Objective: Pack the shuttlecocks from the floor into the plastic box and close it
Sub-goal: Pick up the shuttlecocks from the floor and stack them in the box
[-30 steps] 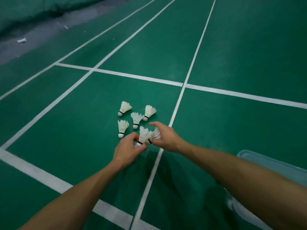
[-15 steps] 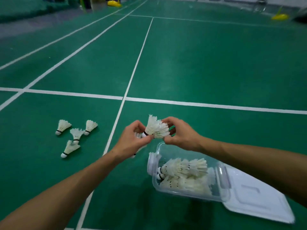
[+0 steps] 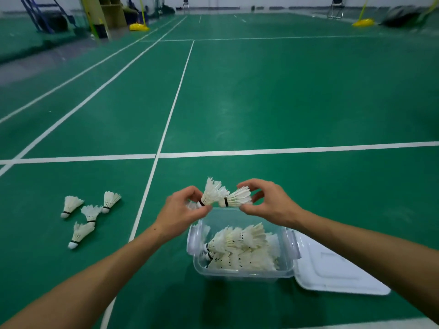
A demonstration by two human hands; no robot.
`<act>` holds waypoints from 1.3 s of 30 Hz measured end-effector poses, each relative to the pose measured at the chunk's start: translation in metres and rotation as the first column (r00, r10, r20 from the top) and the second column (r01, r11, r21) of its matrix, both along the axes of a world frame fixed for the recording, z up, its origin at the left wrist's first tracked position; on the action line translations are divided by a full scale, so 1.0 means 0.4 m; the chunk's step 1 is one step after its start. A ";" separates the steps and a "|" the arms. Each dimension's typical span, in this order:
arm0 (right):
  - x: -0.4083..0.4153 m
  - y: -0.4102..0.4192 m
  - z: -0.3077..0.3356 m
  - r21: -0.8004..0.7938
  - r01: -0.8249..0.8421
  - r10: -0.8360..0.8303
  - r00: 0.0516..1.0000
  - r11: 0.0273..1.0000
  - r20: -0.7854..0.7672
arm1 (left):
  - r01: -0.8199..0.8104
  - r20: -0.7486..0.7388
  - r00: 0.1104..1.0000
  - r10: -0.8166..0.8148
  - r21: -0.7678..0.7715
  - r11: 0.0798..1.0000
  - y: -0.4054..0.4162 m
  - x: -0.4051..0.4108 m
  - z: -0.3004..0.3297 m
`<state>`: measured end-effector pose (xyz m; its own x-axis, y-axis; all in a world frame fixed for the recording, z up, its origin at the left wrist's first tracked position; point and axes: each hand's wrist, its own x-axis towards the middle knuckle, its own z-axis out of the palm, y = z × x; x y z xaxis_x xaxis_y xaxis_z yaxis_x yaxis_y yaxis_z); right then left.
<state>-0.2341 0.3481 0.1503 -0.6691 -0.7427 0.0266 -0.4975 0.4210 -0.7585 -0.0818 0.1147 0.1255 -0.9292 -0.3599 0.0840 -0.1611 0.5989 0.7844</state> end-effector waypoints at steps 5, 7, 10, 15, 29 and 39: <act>-0.049 0.064 -0.066 -0.015 0.093 -0.093 0.995 0.996 0.036 | -0.009 0.048 0.999 0.015 -0.117 0.993 -0.023 -0.024 -0.066; -0.071 0.070 -0.090 -0.029 0.137 -0.135 0.989 0.990 0.059 | -0.021 0.056 0.998 0.029 -0.138 0.990 -0.030 -0.032 -0.083; -0.090 0.060 -0.119 -0.014 0.156 -0.154 0.984 0.988 0.089 | -0.031 0.058 0.998 0.039 -0.142 0.989 -0.042 -0.029 -0.113; -0.075 -0.006 -0.145 -0.022 0.102 -0.098 0.987 0.995 0.128 | 0.001 0.055 0.998 0.008 -0.175 0.985 -0.036 -0.029 -0.144; -0.035 -0.051 -0.145 -0.043 0.001 0.006 0.986 0.999 0.169 | 0.053 0.014 0.999 -0.051 -0.193 0.980 -0.029 -0.056 -0.154; -0.046 -0.074 -0.136 0.156 -0.158 0.166 0.985 0.975 -0.043 | 0.104 0.142 0.989 -0.050 -0.410 0.906 -0.019 -0.082 -0.138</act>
<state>-0.2525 0.3183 0.0960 -0.5401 -0.8394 -0.0608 -0.6078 0.4390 -0.6617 -0.1145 0.1070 0.0701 -0.9653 -0.2446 0.0916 -0.1814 0.8802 0.4386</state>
